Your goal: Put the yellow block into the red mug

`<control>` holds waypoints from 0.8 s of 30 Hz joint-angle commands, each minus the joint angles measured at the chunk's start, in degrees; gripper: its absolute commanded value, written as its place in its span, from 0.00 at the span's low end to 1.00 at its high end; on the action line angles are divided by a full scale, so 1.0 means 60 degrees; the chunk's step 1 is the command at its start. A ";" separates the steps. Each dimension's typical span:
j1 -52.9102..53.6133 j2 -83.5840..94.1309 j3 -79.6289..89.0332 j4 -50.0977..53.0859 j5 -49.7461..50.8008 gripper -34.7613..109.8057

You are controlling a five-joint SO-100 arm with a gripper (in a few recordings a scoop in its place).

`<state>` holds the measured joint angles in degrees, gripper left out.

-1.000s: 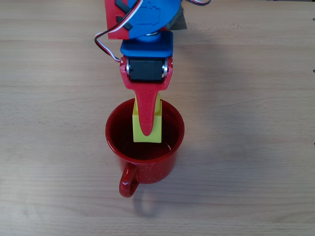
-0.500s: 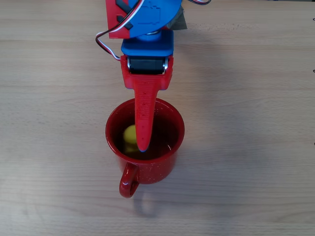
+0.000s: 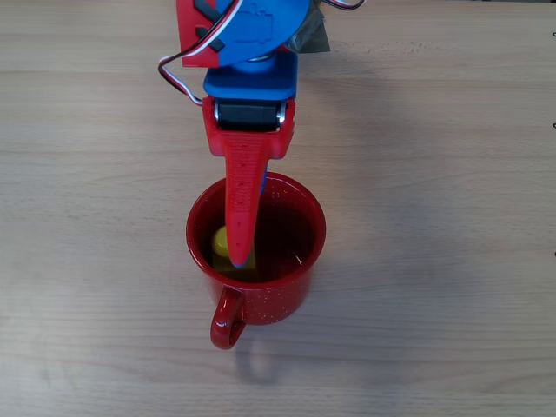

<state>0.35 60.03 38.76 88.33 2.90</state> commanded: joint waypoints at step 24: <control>0.0337 0.3604 0.0601 -0.0337 -0.0088 0.24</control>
<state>1.23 73.65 41.31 87.54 2.29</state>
